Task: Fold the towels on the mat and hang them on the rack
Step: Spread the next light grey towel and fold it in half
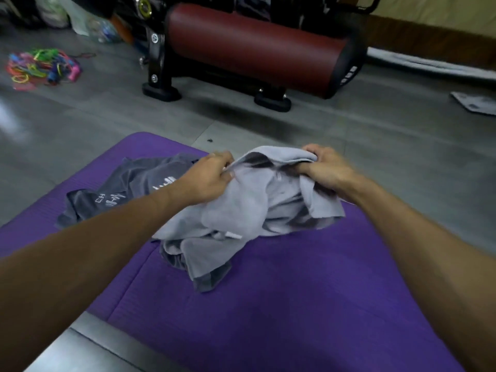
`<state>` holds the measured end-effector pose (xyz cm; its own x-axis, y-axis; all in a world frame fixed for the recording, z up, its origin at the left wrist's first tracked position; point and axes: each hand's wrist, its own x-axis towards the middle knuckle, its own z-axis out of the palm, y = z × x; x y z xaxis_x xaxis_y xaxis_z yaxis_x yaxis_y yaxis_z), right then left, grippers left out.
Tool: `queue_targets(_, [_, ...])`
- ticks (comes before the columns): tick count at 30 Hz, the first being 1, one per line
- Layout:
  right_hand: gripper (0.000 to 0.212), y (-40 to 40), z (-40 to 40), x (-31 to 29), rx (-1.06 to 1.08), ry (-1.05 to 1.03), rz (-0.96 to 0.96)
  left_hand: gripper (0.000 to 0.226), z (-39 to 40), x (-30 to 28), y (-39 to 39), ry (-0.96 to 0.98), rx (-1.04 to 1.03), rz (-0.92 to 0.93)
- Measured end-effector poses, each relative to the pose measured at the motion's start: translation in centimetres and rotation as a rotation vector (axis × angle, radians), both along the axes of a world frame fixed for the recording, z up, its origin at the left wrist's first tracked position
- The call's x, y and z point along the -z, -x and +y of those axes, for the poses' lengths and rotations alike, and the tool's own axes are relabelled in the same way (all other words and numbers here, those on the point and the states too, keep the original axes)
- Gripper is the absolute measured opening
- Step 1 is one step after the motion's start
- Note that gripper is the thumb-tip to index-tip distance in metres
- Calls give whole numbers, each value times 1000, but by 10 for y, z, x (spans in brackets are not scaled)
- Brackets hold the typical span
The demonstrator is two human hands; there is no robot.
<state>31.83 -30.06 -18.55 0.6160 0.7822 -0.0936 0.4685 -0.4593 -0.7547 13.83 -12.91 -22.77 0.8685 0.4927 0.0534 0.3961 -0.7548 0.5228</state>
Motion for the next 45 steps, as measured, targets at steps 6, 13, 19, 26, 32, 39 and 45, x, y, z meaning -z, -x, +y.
queue_targets(6, [34,-30,-113,-34,-203,263,45,17,-89,-35,-77,554,-64,-234])
queue_targets(13, [36,-47,-174,-5,133,16,323,21,-210,-57,-155,881,134,-277])
queue_targets(19, [42,-84,-212,-5,498,-161,398,85,-201,6,-136,314,213,-75])
queue_targets(26, [24,-121,-336,-4,160,278,-519,37,-260,96,-156,-210,237,287])
queue_targets(32, [64,-133,-462,93,-51,944,-892,48,-398,114,-207,-70,594,192])
queue_targets(39, [122,-83,-447,194,22,548,-339,32,-428,147,-205,327,608,137])
queue_targets(45, [21,-94,-404,209,358,85,123,49,-384,150,-190,52,486,208])
